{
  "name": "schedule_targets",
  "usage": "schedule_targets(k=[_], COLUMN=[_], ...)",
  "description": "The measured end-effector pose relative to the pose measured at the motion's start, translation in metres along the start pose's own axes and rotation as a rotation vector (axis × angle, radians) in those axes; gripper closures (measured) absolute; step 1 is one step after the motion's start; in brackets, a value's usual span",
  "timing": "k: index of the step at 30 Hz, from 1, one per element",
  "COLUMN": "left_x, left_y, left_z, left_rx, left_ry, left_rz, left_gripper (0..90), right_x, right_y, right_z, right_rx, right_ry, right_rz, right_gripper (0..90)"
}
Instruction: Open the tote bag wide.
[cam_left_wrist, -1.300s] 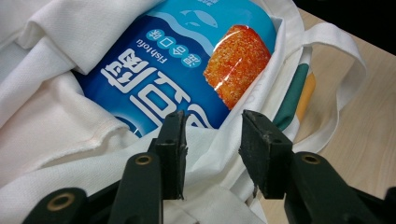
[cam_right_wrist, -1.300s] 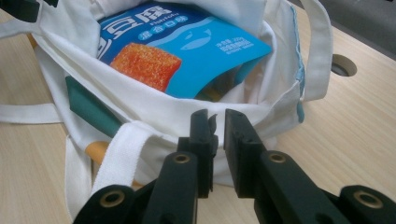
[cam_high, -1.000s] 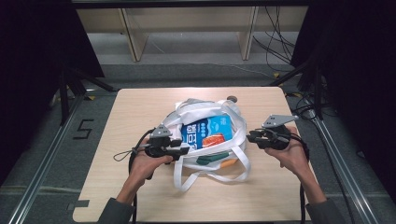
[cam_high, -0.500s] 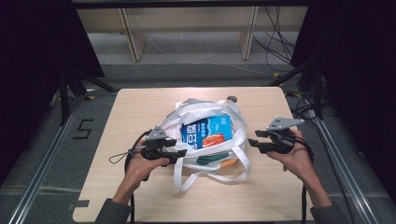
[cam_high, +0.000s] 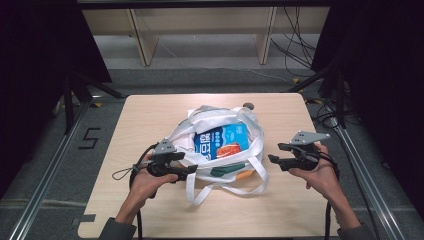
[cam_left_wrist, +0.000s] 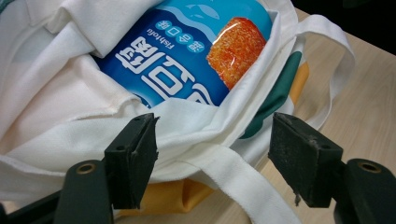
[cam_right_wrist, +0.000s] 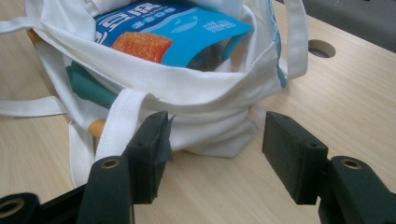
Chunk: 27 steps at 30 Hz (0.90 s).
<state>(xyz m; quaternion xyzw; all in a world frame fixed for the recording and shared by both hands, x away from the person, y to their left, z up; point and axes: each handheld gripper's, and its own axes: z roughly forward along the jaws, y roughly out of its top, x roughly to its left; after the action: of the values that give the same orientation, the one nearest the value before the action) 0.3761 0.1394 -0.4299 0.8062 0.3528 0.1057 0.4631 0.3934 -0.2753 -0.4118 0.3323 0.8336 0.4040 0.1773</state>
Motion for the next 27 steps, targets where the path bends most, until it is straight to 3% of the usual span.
schedule_targets(k=[1, 7, 8, 11, 12, 15, 20, 21, 22, 23, 27], left_x=[-0.001, -0.004, -0.005, -0.004, -0.004, -0.007, -0.012, -0.012, -0.014, -0.014, -0.019], left_y=[-0.001, -0.004, -0.004, -0.006, -0.006, -0.009, -0.015, -0.015, -0.017, -0.017, -0.023], left_z=[0.0, -0.002, -0.003, -0.005, -0.005, -0.007, -0.01, -0.01, -0.011, -0.011, -0.015], left_rx=[-0.001, 0.006, 0.004, 0.018, 0.018, -0.017, -0.027, -0.027, -0.029, -0.029, -0.035], left_ry=[0.003, -0.005, -0.002, -0.007, -0.007, 0.018, 0.011, 0.011, 0.007, 0.007, 0.013], left_rz=[0.001, 0.008, 0.007, 0.026, 0.026, 0.004, 0.014, 0.014, 0.017, 0.017, 0.026], left_gripper=[31.1, 29.5, 29.5, 29.3, 29.1, 29.0, 28.5, 28.5, 28.4, 28.4, 28.4], right_x=[0.002, -0.002, 0.001, -0.001, 0.001, 0.001, 0.006, 0.008, 0.007, 0.007, 0.014], right_y=[-0.001, -0.009, -0.01, -0.012, -0.013, -0.015, -0.019, -0.02, -0.021, -0.021, -0.026], right_z=[-0.001, -0.003, -0.004, -0.005, -0.006, -0.007, -0.01, -0.011, -0.01, -0.01, -0.012], right_rx=[0.012, 0.01, 0.022, 0.007, 0.01, 0.002, -0.01, -0.003, -0.018, -0.018, -0.007], right_ry=[0.003, -0.011, -0.004, -0.015, -0.01, -0.013, -0.013, -0.008, -0.01, -0.01, -0.002], right_rz=[0.021, 0.014, 0.051, 0.01, 0.027, 0.017, 0.006, 0.024, -0.007, -0.007, 0.018], right_gripper=[41.5, 39.3, 39.2, 38.7, 38.5, 38.2, 37.7, 37.5, 37.4, 37.4, 37.0])
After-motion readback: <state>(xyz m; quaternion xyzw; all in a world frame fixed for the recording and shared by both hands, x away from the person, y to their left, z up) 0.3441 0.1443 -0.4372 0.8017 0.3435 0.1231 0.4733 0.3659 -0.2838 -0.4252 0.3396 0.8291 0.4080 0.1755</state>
